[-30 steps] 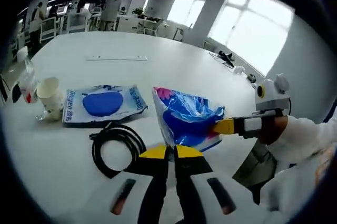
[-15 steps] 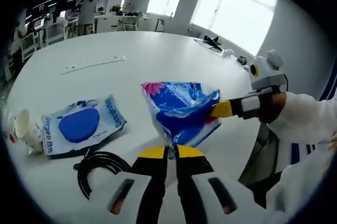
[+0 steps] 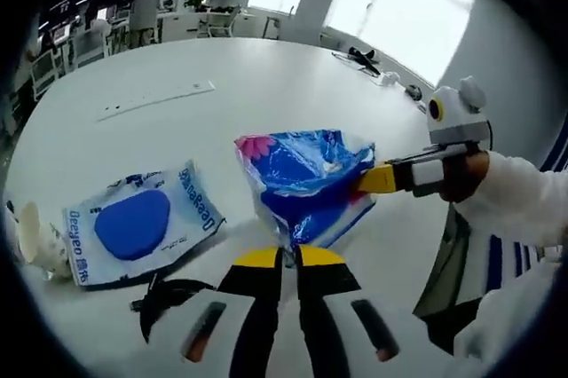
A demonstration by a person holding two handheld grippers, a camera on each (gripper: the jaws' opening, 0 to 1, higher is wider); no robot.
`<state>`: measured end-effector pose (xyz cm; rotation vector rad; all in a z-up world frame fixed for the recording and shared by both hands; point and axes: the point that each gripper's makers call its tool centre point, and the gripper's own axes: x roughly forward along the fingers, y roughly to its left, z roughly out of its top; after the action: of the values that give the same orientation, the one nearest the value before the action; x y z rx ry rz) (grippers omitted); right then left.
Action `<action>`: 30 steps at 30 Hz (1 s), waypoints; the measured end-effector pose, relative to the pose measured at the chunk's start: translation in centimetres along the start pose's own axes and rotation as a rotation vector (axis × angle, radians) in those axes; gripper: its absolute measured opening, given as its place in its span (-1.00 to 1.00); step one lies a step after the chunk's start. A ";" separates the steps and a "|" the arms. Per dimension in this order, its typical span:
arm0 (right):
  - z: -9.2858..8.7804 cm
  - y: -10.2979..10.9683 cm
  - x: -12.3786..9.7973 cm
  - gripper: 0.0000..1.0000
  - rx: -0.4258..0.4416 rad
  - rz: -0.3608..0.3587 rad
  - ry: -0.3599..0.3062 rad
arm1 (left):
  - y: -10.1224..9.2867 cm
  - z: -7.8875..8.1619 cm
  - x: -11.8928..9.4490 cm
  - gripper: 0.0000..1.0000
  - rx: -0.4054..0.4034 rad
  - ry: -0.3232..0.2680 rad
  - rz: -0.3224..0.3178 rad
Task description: Arrange the tabletop items into an orderly group along one side of the table until the central work area is clear of visible clutter.
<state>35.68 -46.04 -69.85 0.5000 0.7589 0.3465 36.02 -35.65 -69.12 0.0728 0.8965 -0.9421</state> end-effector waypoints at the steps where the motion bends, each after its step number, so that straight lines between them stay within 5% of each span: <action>1: 0.2 -0.2 0.2 -1.00 -0.008 -0.004 0.004 | 0.2 0.1 0.4 -0.94 -0.035 0.004 -0.002; 12: 1.7 -2.7 2.7 -1.00 -0.052 -0.024 0.055 | 2.0 1.3 2.8 -0.93 -0.224 -0.004 0.023; 30: 1.6 -4.6 7.0 -1.00 -0.090 0.015 0.157 | 0.1 0.0 2.4 -0.89 -0.097 0.009 -0.053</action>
<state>42.16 -47.02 -75.31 0.3971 0.8880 0.4353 36.69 -37.22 -70.85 -0.0299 0.9544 -0.9470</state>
